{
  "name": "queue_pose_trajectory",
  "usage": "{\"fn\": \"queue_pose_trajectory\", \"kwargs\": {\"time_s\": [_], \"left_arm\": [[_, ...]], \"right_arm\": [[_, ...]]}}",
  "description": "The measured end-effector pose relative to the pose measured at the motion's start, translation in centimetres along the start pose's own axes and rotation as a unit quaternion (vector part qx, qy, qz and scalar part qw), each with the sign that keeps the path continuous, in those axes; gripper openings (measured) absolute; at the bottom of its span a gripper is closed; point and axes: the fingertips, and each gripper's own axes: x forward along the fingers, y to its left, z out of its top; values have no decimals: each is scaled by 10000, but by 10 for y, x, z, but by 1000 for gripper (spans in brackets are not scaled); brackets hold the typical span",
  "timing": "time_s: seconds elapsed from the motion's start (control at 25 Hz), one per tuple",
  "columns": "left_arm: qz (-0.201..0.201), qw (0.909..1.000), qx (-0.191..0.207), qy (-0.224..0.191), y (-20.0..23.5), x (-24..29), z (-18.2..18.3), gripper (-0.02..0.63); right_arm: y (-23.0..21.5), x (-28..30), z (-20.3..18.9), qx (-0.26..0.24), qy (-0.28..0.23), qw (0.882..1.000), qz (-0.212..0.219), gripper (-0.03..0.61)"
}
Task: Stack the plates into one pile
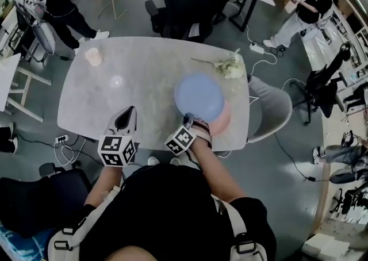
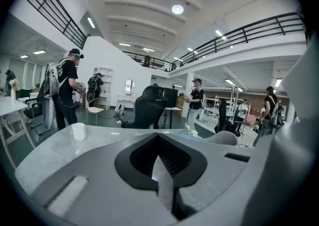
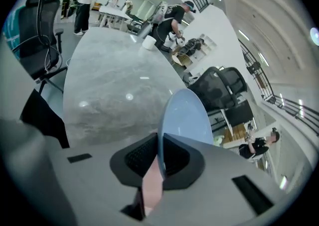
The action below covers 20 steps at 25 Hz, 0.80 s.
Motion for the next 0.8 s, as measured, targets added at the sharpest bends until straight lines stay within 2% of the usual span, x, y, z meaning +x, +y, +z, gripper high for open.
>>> {"fn": "queue_pose_trajectory", "kwargs": {"time_s": [0.32,0.48,0.56,0.68,0.8], "left_arm": [[-643,9977,107,187,-37,28,-13,3],[-770,9966,126,256,-44,36,-15,3],[-803,9962,141,299,-47,39,-15,3],[-825,9958,170,355,-49,42,-17,3],[-824,9956,206,392,-49,46,-17,3]], "right_arm": [[29,17,-80,473,864,9949,202,25],[37,24,-85,563,725,9952,348,25],[42,24,-79,827,484,9935,615,26],[48,18,-69,1603,186,9796,1198,68],[29,2,-58,2678,-281,9527,1411,90]]}}
